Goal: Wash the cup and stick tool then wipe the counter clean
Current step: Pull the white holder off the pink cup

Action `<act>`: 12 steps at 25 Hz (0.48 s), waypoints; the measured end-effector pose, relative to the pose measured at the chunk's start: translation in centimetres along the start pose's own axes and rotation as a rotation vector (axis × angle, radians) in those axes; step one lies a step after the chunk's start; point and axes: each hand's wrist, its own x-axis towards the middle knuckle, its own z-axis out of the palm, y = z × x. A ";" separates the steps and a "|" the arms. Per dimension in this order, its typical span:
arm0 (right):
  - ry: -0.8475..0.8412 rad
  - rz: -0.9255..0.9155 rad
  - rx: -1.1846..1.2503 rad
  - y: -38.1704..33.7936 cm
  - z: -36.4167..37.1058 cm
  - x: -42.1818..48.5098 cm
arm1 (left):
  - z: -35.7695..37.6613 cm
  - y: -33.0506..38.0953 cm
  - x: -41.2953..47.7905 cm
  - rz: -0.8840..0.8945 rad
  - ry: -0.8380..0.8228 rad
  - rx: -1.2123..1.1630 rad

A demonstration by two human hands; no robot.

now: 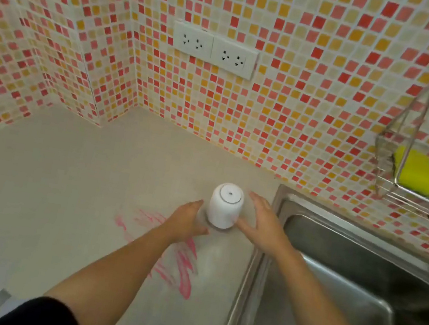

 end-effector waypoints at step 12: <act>-0.100 0.080 0.009 0.0 1.5 5.4 | -1.7 0.0 5.6 0.326 -0.212 -0.170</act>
